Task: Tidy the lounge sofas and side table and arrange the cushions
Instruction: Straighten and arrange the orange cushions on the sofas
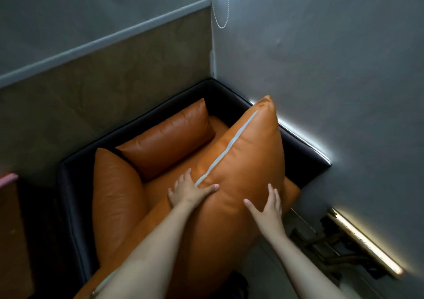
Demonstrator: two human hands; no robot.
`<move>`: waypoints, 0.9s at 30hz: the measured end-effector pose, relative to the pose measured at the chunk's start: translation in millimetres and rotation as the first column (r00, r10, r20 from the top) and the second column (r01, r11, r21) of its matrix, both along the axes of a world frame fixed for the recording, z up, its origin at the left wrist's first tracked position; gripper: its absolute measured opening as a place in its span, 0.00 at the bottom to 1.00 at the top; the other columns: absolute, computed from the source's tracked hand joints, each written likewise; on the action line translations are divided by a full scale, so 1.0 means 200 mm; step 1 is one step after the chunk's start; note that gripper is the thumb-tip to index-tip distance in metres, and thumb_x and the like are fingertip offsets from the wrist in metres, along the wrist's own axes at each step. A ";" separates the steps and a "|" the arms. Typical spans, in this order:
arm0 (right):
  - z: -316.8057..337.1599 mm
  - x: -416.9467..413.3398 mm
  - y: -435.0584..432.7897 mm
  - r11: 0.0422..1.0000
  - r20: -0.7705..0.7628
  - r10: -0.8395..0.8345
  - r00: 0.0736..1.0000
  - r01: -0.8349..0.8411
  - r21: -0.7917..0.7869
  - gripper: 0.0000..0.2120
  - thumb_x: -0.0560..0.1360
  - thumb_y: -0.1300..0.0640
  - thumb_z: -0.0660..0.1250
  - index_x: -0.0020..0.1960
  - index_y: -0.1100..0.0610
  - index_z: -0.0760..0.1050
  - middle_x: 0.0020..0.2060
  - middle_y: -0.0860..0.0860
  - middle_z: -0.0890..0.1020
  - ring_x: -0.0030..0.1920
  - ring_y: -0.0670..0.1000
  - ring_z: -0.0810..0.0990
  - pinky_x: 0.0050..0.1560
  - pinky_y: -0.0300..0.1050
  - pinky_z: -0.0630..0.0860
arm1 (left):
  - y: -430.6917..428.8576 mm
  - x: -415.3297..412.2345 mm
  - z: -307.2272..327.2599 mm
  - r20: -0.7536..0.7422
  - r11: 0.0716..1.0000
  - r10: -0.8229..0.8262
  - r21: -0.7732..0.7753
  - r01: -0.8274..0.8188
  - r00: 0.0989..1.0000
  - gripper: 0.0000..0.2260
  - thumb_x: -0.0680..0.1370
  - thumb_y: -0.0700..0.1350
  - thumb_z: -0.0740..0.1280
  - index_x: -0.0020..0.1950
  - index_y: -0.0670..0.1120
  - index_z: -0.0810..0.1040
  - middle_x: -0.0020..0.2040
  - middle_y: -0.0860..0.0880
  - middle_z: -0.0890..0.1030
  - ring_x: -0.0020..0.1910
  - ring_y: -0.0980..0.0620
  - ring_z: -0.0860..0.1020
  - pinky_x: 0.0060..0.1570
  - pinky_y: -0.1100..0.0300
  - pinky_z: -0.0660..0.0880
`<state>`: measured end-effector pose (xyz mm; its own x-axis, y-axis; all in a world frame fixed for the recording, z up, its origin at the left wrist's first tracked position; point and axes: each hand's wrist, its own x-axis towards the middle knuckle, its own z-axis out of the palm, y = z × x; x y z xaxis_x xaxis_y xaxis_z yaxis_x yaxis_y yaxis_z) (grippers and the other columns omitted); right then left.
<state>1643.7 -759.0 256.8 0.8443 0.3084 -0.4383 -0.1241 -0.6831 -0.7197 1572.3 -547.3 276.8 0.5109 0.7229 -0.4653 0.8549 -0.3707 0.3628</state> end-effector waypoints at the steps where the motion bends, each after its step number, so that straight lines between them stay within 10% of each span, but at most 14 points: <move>1: -0.02 -0.01 0.00 1.000 -0.023 -0.001 1.000 0.001 -0.004 0.45 0.73 0.40 0.69 0.79 0.48 0.45 0.79 0.51 0.47 0.78 0.56 0.49 0.74 0.56 0.55 | 0.05 0.00 -0.01 0.001 0.999 0.038 0.004 -0.038 0.999 0.51 0.61 0.76 0.66 0.77 0.52 0.57 0.76 0.50 0.63 0.74 0.47 0.62 0.72 0.44 0.57; 8: -0.13 -0.01 0.06 0.990 -0.282 -0.074 0.957 0.104 0.094 0.48 0.71 0.38 0.68 0.79 0.51 0.42 0.78 0.54 0.55 0.76 0.58 0.58 0.71 0.56 0.63 | 0.30 0.04 -0.08 -0.032 0.974 0.215 -0.074 -0.216 0.976 0.48 0.64 0.76 0.65 0.76 0.51 0.60 0.74 0.45 0.67 0.72 0.42 0.65 0.70 0.44 0.61; 15: -0.29 -0.04 0.14 0.940 -0.597 -0.221 0.771 0.331 0.079 0.55 0.66 0.33 0.66 0.79 0.54 0.39 0.76 0.56 0.59 0.73 0.60 0.64 0.71 0.58 0.65 | 0.44 0.03 -0.19 -0.114 0.920 0.189 -0.327 -0.217 0.975 0.68 0.41 0.85 0.59 0.77 0.54 0.57 0.75 0.46 0.65 0.71 0.41 0.67 0.69 0.43 0.66; 21: -0.30 -0.03 0.24 0.926 -0.517 -0.281 0.809 0.371 0.077 0.51 0.71 0.35 0.65 0.79 0.56 0.40 0.74 0.58 0.63 0.71 0.61 0.66 0.69 0.58 0.66 | 0.47 0.03 -0.18 -0.052 0.839 0.300 -0.461 -0.289 0.952 0.56 0.58 0.74 0.71 0.78 0.49 0.56 0.74 0.44 0.66 0.68 0.41 0.71 0.67 0.46 0.70; 27: -0.25 -0.05 0.28 0.945 -0.443 -0.231 0.866 0.308 0.108 0.56 0.64 0.29 0.65 0.79 0.53 0.43 0.75 0.56 0.62 0.72 0.60 0.65 0.70 0.59 0.66 | 0.45 -0.11 -0.21 -0.014 0.761 0.431 -0.531 -0.372 0.902 0.61 0.50 0.77 0.72 0.76 0.49 0.61 0.71 0.44 0.70 0.64 0.43 0.75 0.64 0.46 0.73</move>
<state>1633.7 -702.7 207.7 0.6534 0.1973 -0.7309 -0.6013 -0.4513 -0.6594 1549.6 -456.9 233.9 0.2939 0.5450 -0.7852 0.8300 0.2619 0.4924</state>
